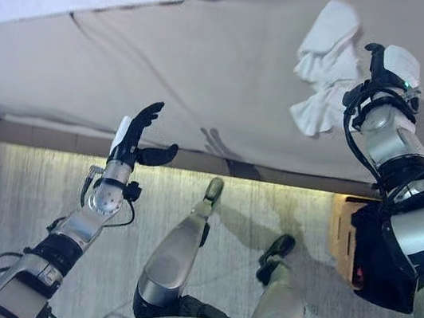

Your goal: Pick up the clothes from the bed and place them into the basket

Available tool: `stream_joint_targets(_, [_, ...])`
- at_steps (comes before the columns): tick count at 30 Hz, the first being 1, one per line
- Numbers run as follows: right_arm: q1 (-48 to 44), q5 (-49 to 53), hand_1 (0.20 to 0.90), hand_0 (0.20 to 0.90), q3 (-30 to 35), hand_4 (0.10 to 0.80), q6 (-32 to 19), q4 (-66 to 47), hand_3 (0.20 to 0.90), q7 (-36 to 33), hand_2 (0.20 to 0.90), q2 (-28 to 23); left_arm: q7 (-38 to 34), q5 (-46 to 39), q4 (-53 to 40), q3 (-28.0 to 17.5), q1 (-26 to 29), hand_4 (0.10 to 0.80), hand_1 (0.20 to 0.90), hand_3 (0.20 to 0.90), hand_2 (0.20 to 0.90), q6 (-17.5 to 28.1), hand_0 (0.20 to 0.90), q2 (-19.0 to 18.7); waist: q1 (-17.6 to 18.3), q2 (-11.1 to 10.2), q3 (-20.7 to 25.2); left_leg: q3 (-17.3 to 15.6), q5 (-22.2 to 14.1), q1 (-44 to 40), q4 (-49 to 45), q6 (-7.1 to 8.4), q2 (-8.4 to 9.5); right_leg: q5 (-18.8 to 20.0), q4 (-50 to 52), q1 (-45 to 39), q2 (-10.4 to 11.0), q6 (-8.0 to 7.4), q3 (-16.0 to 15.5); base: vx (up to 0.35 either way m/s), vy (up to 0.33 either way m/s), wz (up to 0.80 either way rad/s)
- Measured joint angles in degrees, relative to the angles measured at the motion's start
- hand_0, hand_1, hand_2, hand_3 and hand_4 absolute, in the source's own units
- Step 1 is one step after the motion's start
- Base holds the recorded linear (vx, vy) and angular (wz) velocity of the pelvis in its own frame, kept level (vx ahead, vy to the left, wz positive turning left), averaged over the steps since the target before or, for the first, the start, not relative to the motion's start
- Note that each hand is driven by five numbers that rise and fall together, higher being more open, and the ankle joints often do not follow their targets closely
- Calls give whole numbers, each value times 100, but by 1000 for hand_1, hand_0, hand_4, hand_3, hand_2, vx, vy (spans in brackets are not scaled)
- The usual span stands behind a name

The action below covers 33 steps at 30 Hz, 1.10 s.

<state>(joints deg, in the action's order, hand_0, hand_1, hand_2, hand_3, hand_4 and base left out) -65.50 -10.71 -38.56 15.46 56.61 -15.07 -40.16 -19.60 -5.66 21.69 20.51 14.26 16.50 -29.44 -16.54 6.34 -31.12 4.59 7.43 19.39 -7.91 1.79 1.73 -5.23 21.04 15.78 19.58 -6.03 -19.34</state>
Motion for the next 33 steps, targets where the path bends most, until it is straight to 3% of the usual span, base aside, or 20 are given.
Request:
stream_joint_targets(5, [-113, -143, 900, 900, -178, 800, 63, 245, 900, -77, 900, 71, -151, -141, -374, 98, -38, 800, 900, 900, 900, 92, 900, -273, -196, -2, -10, 18, -355, 464, -814, -138, 173, -296, 735, 390, 265, 56, 49, -25, 27, 11])
stream_joint_targets(10, [-647, -171, 900, 900, -190, 800, 110, 705, 900, -191, 900, 48, -242, -184, -932, 241, -96, 800, 900, 900, 900, 276, 900, -413, -184, 6, -9, 26, -636, 1351, -1759, -208, 271, -544, 1450, 1136, 386, 104, 214, -31, 48, 5])
stream_joint_targets(17, [-1118, -173, 900, 900, -218, 800, 240, 1162, 900, -314, 900, -13, -461, -352, -1331, 273, -263, 800, 900, 900, 900, 449, 900, -456, -221, 78, -20, 66, -814, 2479, -2521, -164, 338, -755, 2288, 2290, 505, 150, 462, -56, 23, 5])
stream_joint_targets(23, [-1581, -209, 900, 900, -532, 800, 484, 1288, 900, -93, 900, -60, -501, -400, -1419, 275, -510, 800, 900, 900, 900, 496, 900, -470, -231, 85, -21, 113, -852, 2983, -2900, -148, 339, -816, 2653, 2784, 521, 177, 550, -44, 10, 1])
stream_joint_targets(24, [-1641, -227, 834, 834, -599, 723, 510, 1304, 823, -31, 834, -78, -501, -401, -1427, 273, -528, 800, 900, 900, 900, 500, 900, -480, -233, 86, -21, 109, -852, 3023, -2926, -148, 338, -816, 2688, 2843, 522, 177, 593, -53, 2, -1])
stream_joint_targets(25, [-1680, -234, 592, 592, -660, 440, 534, 1301, 540, 30, 592, -96, -501, -402, -1427, 274, -533, 800, 900, 900, 900, 509, 900, -489, -241, 86, -21, 109, -852, 3058, -2960, -148, 337, -817, 2708, 2888, 521, 176, 617, -53, -2, -3])
stream_joint_targets(26, [-1711, -234, 300, 300, -716, 100, 545, 1300, 200, 61, 300, -106, -503, -409, -1428, 273, -533, 800, 900, 900, 900, 516, 900, -498, -242, 89, -19, 110, -853, 3090, -2978, -148, 337, -817, 2709, 2910, 510, 176, 614, -59, -7, -4])
stream_joint_targets(33, [-1893, -230, 300, 300, -739, 100, 571, 1343, 200, 73, 300, -207, -530, -444, -1647, 272, -495, 800, 900, 900, 900, 633, 900, -579, -237, 89, -19, 106, -853, 3111, -3013, -149, 324, -799, 2696, 2918, 458, 203, 662, -46, -21, -2])
